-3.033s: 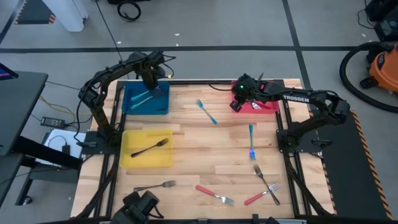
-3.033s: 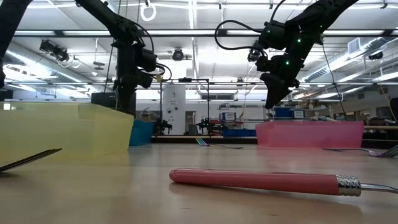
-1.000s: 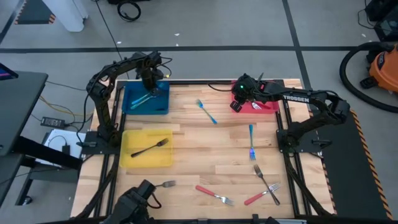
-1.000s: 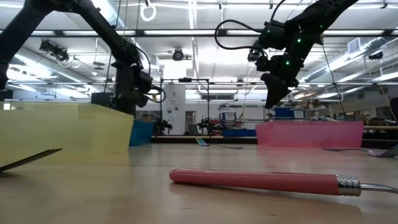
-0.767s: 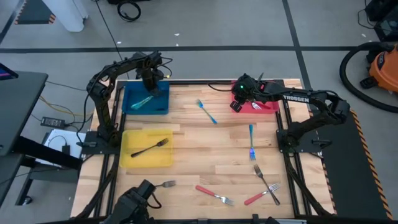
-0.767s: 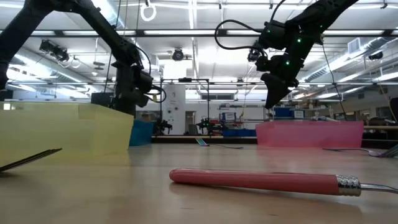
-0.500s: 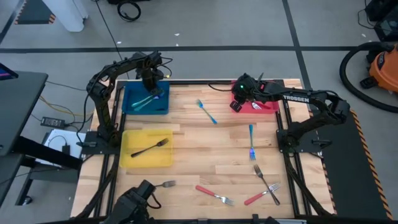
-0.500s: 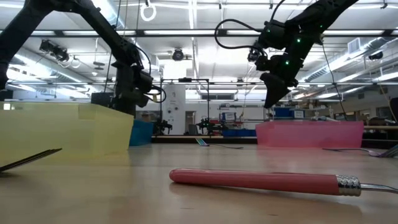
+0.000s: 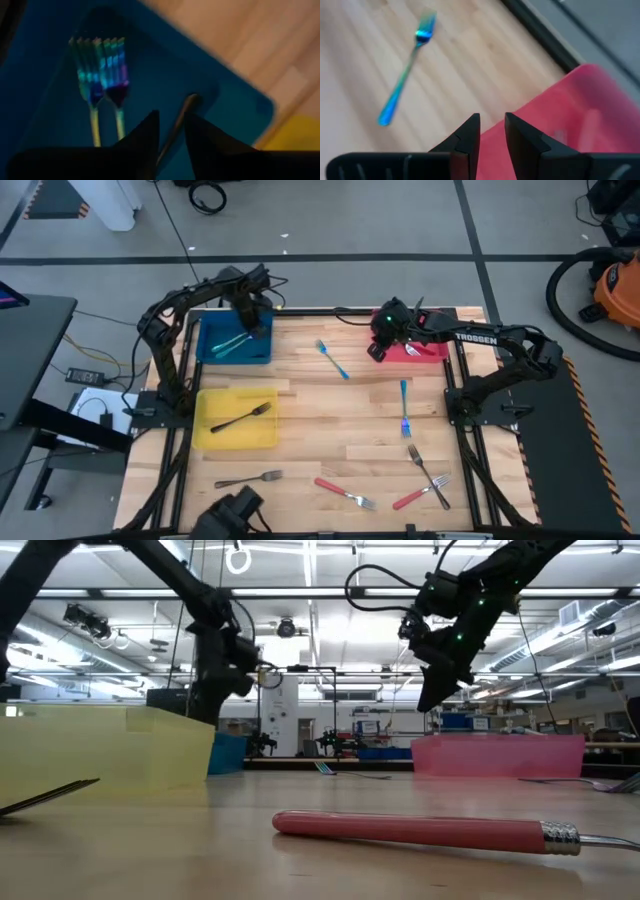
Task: Sort silverware by color (type)
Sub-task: Put the black fork into the yellow bin
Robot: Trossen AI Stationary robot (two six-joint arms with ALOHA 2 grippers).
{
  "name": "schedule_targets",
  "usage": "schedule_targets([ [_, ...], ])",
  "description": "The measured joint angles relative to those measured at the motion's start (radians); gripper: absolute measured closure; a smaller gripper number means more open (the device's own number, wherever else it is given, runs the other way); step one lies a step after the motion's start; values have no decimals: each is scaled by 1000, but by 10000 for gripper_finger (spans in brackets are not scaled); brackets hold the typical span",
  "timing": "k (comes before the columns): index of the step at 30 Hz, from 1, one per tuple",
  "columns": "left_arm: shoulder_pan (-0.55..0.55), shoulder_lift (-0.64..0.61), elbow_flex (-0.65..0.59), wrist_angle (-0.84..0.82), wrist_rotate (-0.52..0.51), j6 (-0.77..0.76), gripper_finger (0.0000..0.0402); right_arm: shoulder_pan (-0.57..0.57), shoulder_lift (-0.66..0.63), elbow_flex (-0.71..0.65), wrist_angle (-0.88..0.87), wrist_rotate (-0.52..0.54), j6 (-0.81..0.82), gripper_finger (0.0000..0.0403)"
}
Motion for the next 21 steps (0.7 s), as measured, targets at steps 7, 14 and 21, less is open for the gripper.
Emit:
schedule_targets([
  [7, -156, -97, 0, -11, 2, -42, 311, 13, -11, 0, -93, -179, 66, 305],
  [14, -321, -124, 0, -13, 2, -47, 311, 80, -42, 0, -245, -263, 196, 306],
  [21, -443, -123, 0, -11, 1, -55, 311, 244, -55, 0, -382, -264, 345, 306],
])
